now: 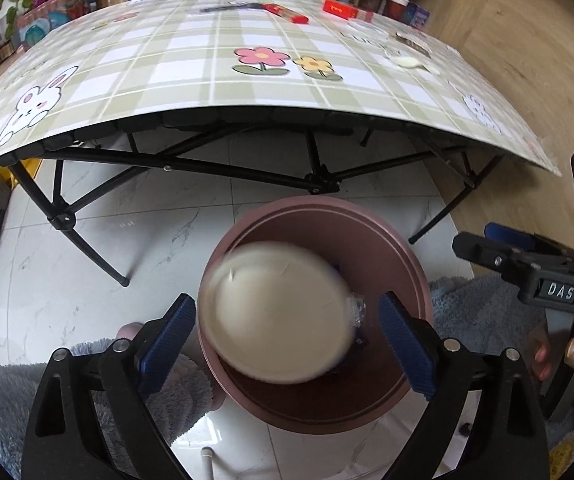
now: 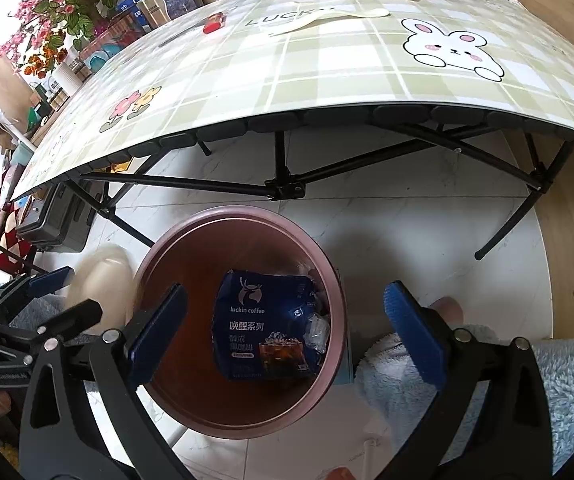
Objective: Collect trash
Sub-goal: 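Lower the white lid into the bin and open the left tool, then reach to the table and grasp the white printed card with the right tool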
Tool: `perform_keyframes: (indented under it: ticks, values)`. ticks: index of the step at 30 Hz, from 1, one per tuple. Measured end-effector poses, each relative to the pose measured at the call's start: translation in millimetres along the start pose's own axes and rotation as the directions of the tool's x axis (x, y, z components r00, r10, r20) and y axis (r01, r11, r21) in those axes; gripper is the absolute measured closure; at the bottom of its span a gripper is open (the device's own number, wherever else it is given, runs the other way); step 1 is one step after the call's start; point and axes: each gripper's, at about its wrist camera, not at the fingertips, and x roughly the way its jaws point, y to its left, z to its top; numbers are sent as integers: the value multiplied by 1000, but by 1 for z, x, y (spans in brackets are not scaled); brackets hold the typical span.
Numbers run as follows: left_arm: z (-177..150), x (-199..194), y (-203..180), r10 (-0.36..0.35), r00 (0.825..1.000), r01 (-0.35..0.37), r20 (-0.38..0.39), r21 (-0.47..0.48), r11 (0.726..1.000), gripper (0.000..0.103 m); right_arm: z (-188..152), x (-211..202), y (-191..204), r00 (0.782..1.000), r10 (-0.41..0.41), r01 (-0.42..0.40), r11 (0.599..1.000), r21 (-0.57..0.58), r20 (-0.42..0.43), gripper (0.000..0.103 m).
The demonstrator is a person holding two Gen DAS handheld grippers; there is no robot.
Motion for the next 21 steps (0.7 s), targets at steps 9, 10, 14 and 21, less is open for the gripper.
perform_keyframes:
  ticks: [9,10,14,21]
  values:
    - [1,-1,-6,-17,1000,17,8,26,1000,12,-1,-5,2,1000,-14,14,1000,-11,13,6]
    - [1,-3,-6,-18,1000,18,19,26,1000,12,-1,-6,1,1000,-14,14,1000,-8,17,6]
    - [3,-13,-4,-11,997,10,70,17,1000,12,1,-9,-2,1000,-6,6,1000,7,30,6]
    - [14,-42,4,23,978,-23,208,-2,1000,12,11,-31,2,994,-1,3,1000,-18,111,6]
